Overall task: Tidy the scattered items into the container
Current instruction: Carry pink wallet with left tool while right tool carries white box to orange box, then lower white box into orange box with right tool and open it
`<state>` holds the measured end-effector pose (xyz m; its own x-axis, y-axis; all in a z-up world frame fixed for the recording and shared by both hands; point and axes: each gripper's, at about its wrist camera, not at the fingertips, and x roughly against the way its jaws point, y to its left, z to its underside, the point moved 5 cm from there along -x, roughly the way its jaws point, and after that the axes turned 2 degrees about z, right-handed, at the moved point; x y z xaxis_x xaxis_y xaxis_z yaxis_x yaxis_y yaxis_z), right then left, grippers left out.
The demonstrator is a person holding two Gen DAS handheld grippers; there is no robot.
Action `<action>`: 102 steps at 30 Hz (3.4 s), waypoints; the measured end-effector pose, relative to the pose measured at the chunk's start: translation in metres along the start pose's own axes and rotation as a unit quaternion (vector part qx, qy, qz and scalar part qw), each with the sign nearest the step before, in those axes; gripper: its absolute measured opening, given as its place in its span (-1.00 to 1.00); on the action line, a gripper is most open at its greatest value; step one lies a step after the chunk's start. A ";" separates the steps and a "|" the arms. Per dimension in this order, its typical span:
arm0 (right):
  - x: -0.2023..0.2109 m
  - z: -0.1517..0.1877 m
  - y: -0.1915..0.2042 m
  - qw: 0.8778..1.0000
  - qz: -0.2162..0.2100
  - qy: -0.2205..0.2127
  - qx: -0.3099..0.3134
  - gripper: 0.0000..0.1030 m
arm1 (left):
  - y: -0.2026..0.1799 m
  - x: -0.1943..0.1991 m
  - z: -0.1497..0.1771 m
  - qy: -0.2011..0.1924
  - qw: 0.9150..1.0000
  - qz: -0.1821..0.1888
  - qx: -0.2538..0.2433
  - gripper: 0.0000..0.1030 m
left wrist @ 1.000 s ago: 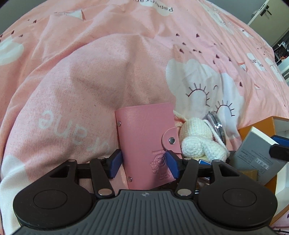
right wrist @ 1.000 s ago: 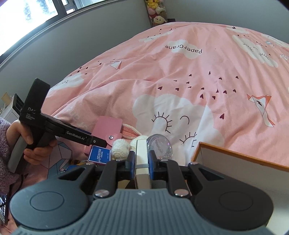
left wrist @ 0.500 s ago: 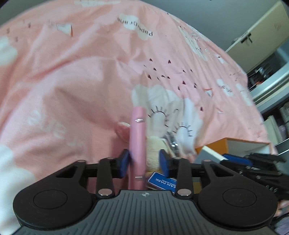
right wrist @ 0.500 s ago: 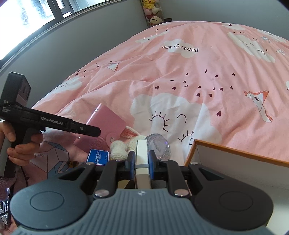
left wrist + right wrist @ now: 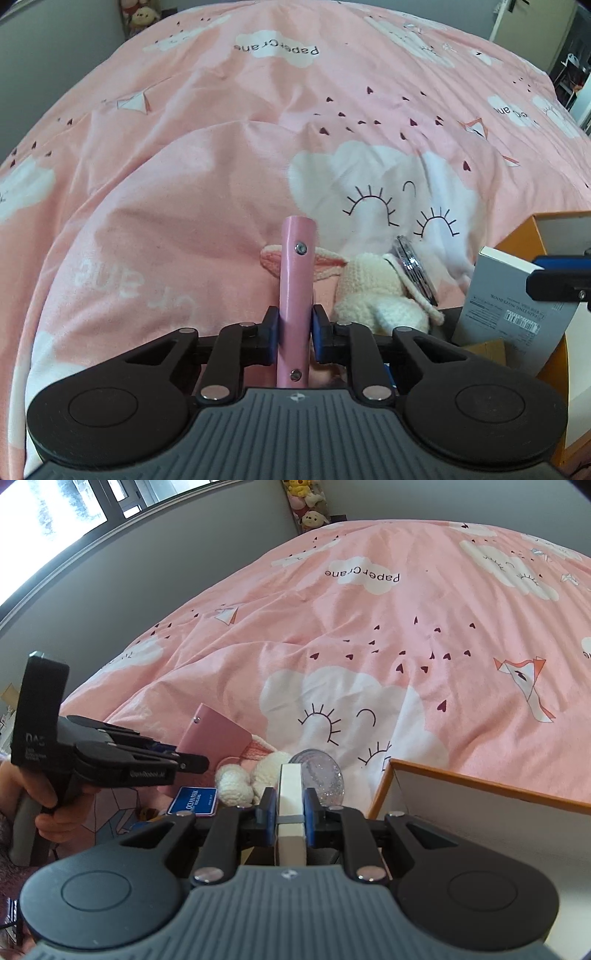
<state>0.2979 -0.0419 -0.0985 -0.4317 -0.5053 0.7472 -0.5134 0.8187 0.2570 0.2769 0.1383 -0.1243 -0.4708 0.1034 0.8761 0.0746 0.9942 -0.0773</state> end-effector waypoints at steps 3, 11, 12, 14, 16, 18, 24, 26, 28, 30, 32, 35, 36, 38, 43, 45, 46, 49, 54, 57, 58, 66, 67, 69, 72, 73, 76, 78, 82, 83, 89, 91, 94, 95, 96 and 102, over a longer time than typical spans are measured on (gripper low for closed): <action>0.012 -0.002 0.002 1.000 -0.002 -0.013 -0.004 -0.66 | 0.001 0.014 0.000 -0.017 1.000 0.004 0.007 -0.62; 0.053 -0.007 0.009 0.998 -0.009 -0.054 -0.011 -0.66 | -0.007 0.071 -0.009 -0.075 0.996 0.033 0.029 -0.63; 0.059 -0.007 0.010 0.998 -0.009 -0.060 -0.011 -0.66 | -0.011 0.078 -0.011 -0.081 0.996 0.037 0.029 -0.63; 0.072 -0.007 0.012 0.997 -0.009 -0.072 -0.010 -0.66 | -0.019 0.093 -0.013 -0.096 0.994 0.049 0.027 -0.63; 0.086 -0.006 0.011 0.996 -0.007 -0.085 -0.010 -0.66 | -0.028 0.108 -0.013 -0.108 0.991 0.072 0.028 -0.63; 0.103 -0.004 0.009 0.995 -0.001 -0.099 -0.012 -0.66 | -0.038 0.123 -0.014 -0.122 0.989 0.085 0.024 -0.63; 0.143 0.017 -0.018 0.991 0.042 -0.125 -0.036 -0.66 | -0.077 0.149 -0.007 -0.142 0.977 0.158 0.022 -0.63; 0.148 0.030 -0.034 0.989 0.060 -0.122 -0.055 -0.66 | -0.093 0.148 -0.004 -0.141 0.972 0.184 0.021 -0.63; 0.148 0.045 -0.051 0.988 0.075 -0.113 -0.080 -0.66 | -0.109 0.141 0.000 -0.134 0.969 0.208 0.023 -0.63; 0.144 0.061 -0.067 0.985 0.091 -0.103 -0.102 -0.66 | -0.124 0.130 0.004 -0.122 0.966 0.228 0.025 -0.63; 0.137 0.077 -0.079 0.983 0.108 -0.090 -0.117 -0.66 | -0.137 0.116 0.010 -0.109 0.964 0.240 0.027 -0.63; 0.122 0.097 -0.095 0.980 0.116 -0.068 -0.144 -0.66 | -0.152 0.093 0.018 -0.087 0.963 0.252 0.033 -0.63; 0.117 0.101 -0.100 0.979 0.115 -0.062 -0.153 -0.66 | -0.156 0.087 0.020 -0.081 0.963 0.255 0.034 -0.63; 0.106 0.106 -0.106 0.978 0.115 -0.055 -0.164 -0.66 | -0.164 0.076 0.024 -0.072 0.962 0.261 0.036 -0.63; 0.084 0.113 -0.109 0.977 0.094 -0.043 -0.187 -0.66 | -0.175 0.057 0.028 -0.052 0.962 0.267 0.037 -0.63; 0.077 0.118 -0.109 0.977 0.079 -0.035 -0.195 -0.66 | -0.178 0.051 0.030 -0.046 0.963 0.264 0.032 -0.63; 0.074 0.120 -0.110 0.977 0.078 -0.029 -0.197 -0.66 | -0.179 0.048 0.031 -0.043 0.963 0.264 0.030 -0.63; 0.073 0.121 -0.113 0.976 0.074 -0.020 -0.205 -0.66 | -0.181 0.042 0.033 -0.035 0.963 0.265 0.029 -0.63; 0.074 0.128 -0.122 0.973 0.056 0.013 -0.222 -0.65 | -0.180 0.034 0.033 -0.027 0.963 0.265 0.033 -0.63; 0.074 0.129 -0.126 0.975 0.064 0.034 -0.211 -0.61 | -0.178 0.033 0.032 -0.026 0.962 0.268 0.039 -0.63; 0.074 0.130 -0.128 0.975 0.071 0.042 -0.206 -0.60 | -0.177 0.032 0.032 -0.025 0.962 0.269 0.041 -0.63; 0.056 0.138 -0.138 0.970 0.090 0.108 -0.197 -0.50 | -0.178 0.028 0.030 -0.023 0.962 0.271 0.040 -0.62; 0.053 0.138 -0.137 0.970 0.091 0.117 -0.194 -0.48 | -0.178 0.027 0.030 -0.022 0.962 0.270 0.040 -0.62; 0.048 0.137 -0.135 0.969 0.096 0.130 -0.184 -0.46 | -0.179 0.027 0.030 -0.021 0.962 0.270 0.040 -0.62; 0.046 0.140 -0.131 0.969 0.108 0.150 -0.163 -0.46 | -0.181 0.025 0.029 -0.019 0.962 0.268 0.039 -0.62; 0.044 0.140 -0.129 0.969 0.110 0.160 -0.155 -0.46 | -0.182 0.024 0.029 -0.019 0.963 0.267 0.039 -0.62; 0.037 0.142 -0.124 0.966 0.114 0.190 -0.135 -0.44 | -0.182 0.024 0.029 -0.019 0.963 0.267 0.038 -0.62; 0.033 0.142 -0.122 0.964 0.128 0.202 -0.116 -0.61 | -0.183 0.024 0.028 -0.018 0.963 0.267 0.039 -0.62; 0.028 0.144 -0.111 0.964 0.145 0.214 -0.059 -0.56 | -0.185 0.022 0.027 -0.017 0.962 0.270 0.041 -0.62; 0.027 0.145 -0.108 0.964 0.147 0.214 -0.048 -0.52 | -0.186 0.021 0.026 -0.017 0.962 0.270 0.042 -0.62; 0.035 0.143 -0.111 0.967 0.141 0.204 -0.052 -0.50 | -0.198 0.011 0.021 -0.013 0.962 0.270 0.040 -0.62; 0.044 0.137 -0.114 0.970 0.142 0.187 -0.056 -0.48 | -0.202 0.006 0.018 -0.012 0.962 0.271 0.040 -0.62; 0.058 0.127 -0.122 0.974 0.147 0.160 -0.061 -0.43 | -0.212 -0.005 0.012 -0.009 0.962 0.271 0.041 -0.62; 0.061 0.124 -0.126 0.975 0.151 0.152 -0.063 -0.43 | -0.215 -0.010 0.011 -0.007 0.962 0.270 0.042 -0.62; 0.063 0.121 -0.130 0.975 0.155 0.145 -0.066 -0.42 | -0.218 -0.015 0.009 -0.005 0.962 0.271 0.044 -0.62; 0.069 0.113 -0.148 0.976 0.166 0.115 -0.082 -0.40 | -0.235 -0.041 0.007 0.010 0.959 0.274 0.069 -0.62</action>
<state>0.2608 -0.2290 -0.1542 -0.3670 -0.1465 0.9186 -0.2395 0.9691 0.0589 0.2729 -0.0994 -0.1457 -0.3778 0.6131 0.6938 0.1883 0.7846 -0.5908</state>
